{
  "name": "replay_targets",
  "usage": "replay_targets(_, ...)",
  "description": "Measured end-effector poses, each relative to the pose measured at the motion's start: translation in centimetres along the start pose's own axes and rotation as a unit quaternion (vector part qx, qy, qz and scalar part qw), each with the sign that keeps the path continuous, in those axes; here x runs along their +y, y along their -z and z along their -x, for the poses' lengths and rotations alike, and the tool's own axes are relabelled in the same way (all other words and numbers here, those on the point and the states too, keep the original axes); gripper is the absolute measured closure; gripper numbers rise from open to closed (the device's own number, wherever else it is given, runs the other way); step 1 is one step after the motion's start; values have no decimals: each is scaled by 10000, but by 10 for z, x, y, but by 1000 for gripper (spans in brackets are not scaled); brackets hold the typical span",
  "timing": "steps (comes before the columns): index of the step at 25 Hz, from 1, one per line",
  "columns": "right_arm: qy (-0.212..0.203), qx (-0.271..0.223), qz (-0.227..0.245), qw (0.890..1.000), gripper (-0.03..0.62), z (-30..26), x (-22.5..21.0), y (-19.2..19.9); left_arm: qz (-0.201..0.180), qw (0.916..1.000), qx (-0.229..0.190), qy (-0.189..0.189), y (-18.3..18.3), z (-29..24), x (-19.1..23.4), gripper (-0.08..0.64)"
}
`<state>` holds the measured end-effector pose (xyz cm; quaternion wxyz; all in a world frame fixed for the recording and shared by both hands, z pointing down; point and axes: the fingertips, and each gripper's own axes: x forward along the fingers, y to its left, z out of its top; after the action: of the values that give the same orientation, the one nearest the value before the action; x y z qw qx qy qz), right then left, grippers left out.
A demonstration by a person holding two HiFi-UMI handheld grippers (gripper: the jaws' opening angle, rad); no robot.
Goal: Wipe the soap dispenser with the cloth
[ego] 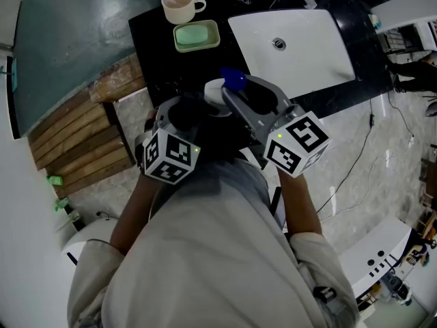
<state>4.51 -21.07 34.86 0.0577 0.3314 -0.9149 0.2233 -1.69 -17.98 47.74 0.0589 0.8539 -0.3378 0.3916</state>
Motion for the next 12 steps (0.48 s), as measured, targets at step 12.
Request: replay_targets(12, -51, 63, 155, 9998, 471, -1, 4, 3, -94, 9998, -161, -95, -14, 12, 3, 397)
